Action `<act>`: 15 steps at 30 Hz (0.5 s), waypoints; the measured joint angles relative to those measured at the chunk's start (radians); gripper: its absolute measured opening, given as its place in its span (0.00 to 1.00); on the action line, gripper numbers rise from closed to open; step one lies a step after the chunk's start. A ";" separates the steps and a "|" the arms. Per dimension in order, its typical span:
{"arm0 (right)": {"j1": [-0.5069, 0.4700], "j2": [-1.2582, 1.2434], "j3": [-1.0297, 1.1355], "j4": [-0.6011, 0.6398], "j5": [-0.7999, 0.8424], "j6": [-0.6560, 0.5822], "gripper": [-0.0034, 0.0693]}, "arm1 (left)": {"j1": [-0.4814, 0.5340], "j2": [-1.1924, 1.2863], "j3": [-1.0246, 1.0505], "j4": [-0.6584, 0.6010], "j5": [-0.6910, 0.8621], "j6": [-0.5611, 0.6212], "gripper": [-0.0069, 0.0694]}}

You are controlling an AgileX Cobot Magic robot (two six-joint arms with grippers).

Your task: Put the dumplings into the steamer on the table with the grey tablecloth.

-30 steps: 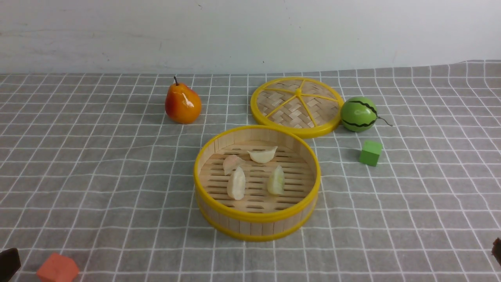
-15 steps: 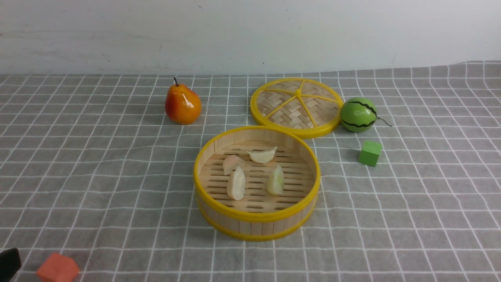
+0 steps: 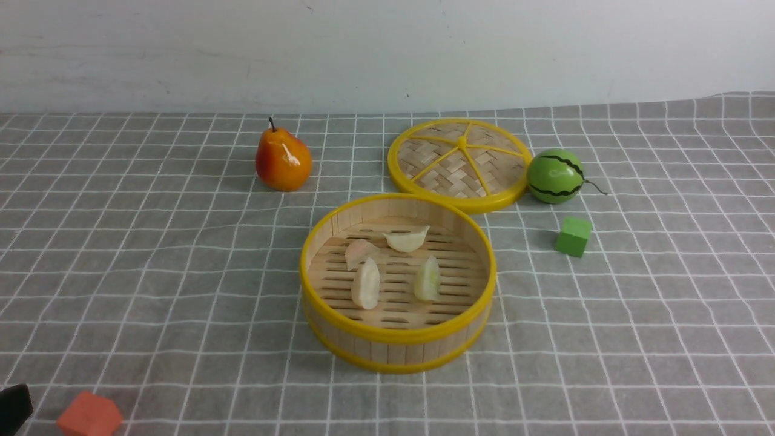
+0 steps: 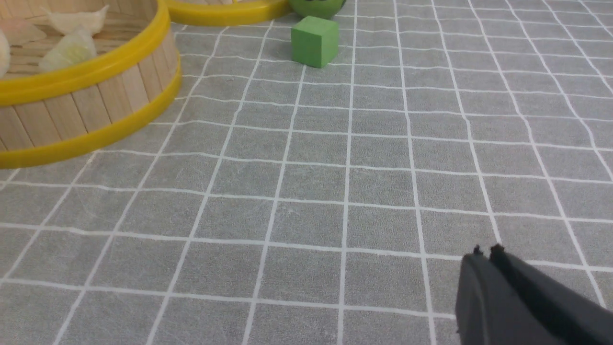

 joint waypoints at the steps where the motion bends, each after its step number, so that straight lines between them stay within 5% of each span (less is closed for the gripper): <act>1: 0.000 0.000 0.000 0.000 0.000 0.000 0.04 | 0.000 0.000 0.000 0.000 -0.001 0.000 0.40; 15: 0.000 0.000 0.000 -0.003 0.001 0.000 0.06 | 0.000 -0.006 0.012 0.001 -0.009 0.000 0.40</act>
